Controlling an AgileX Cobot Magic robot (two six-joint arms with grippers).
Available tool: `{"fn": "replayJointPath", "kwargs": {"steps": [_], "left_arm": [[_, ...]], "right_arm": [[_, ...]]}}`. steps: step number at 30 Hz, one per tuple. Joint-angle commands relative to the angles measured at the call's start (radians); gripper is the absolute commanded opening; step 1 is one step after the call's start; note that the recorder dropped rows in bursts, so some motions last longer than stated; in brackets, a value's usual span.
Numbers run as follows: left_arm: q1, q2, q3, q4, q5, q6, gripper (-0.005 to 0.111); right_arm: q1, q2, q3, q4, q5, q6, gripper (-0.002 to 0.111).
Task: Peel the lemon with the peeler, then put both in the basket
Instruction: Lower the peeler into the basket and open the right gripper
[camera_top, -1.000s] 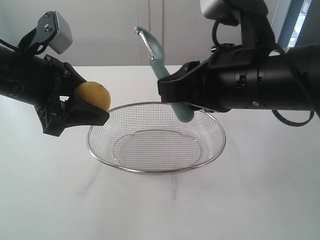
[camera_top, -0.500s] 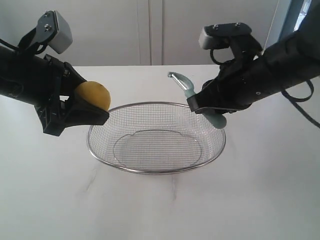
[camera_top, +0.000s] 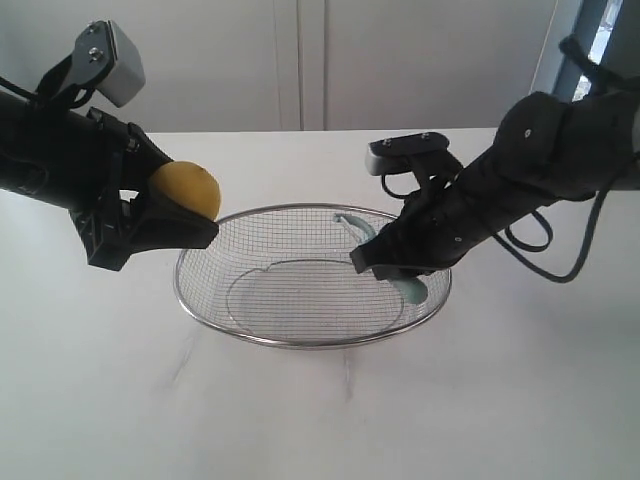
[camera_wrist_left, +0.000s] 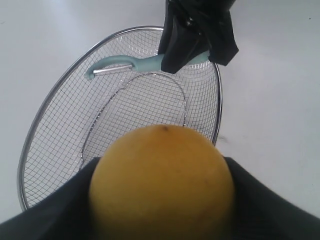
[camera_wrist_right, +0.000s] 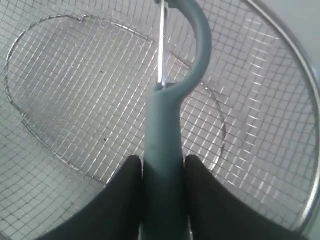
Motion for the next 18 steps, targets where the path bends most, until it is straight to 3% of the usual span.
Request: {"fn": "replayJointPath", "kwargs": {"steps": [1, 12, 18], "left_arm": [[-0.002, -0.006, 0.006, -0.03, 0.007, -0.006, 0.0], [-0.002, -0.006, 0.006, -0.033, 0.012, -0.006, 0.0], [-0.002, -0.006, 0.006, -0.036, 0.015, -0.006, 0.0]], "right_arm": [[0.053, 0.028, -0.008, 0.011, -0.074, -0.048, 0.0], [0.067, 0.077, -0.008, 0.011, -0.095, -0.048, 0.0], [0.067, 0.078, -0.008, 0.011, -0.086, -0.048, 0.017]]}}
